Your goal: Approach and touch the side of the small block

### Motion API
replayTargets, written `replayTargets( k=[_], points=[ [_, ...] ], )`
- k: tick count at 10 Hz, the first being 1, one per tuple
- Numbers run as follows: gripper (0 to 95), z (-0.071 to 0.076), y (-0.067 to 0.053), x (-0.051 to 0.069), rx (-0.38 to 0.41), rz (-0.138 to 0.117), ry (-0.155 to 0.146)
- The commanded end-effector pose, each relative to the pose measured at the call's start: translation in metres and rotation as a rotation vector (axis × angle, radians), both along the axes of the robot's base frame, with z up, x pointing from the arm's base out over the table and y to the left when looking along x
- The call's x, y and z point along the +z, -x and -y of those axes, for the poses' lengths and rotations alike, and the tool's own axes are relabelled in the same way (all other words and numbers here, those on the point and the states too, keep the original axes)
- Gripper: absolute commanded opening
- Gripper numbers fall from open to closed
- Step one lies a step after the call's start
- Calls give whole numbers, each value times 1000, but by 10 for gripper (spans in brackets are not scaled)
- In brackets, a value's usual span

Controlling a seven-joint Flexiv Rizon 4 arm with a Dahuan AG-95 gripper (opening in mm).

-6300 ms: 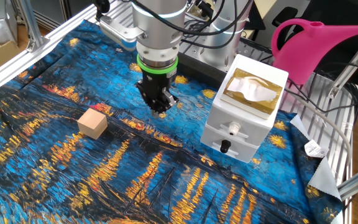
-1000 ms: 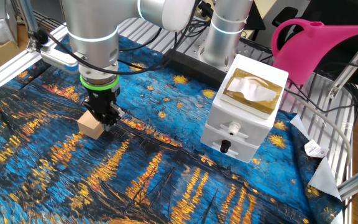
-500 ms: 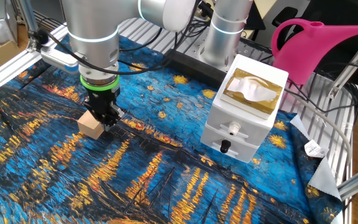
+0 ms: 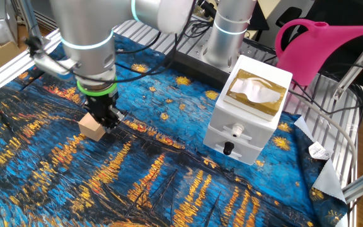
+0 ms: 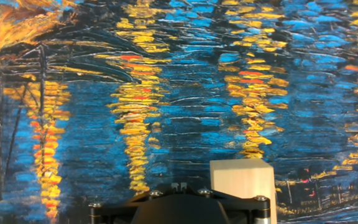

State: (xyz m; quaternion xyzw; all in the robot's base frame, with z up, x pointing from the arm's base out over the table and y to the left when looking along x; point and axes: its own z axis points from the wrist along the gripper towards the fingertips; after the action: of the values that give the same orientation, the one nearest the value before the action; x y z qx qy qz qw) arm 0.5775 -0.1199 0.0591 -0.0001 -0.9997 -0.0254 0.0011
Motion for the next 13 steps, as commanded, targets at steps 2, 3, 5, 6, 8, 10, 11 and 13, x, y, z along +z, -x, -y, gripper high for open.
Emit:
replayTargets(
  k=[2,3,5,6,8,10,11,13],
  points=[
    [0,0,3,2,-165,-22,-5],
    [0,0,3,2,-222,-49,2],
    [0,0,3,2,-225,-88,8],
    [0,0,3,2,-246,-89,9],
    [0,0,3,2,-282,-89,11],
    [0,-1,3,1,-270,-102,15],
    [0,-1,1,-1,-267,-108,18],
    [0,-2,-3,-8,-257,-118,43]
  ],
)
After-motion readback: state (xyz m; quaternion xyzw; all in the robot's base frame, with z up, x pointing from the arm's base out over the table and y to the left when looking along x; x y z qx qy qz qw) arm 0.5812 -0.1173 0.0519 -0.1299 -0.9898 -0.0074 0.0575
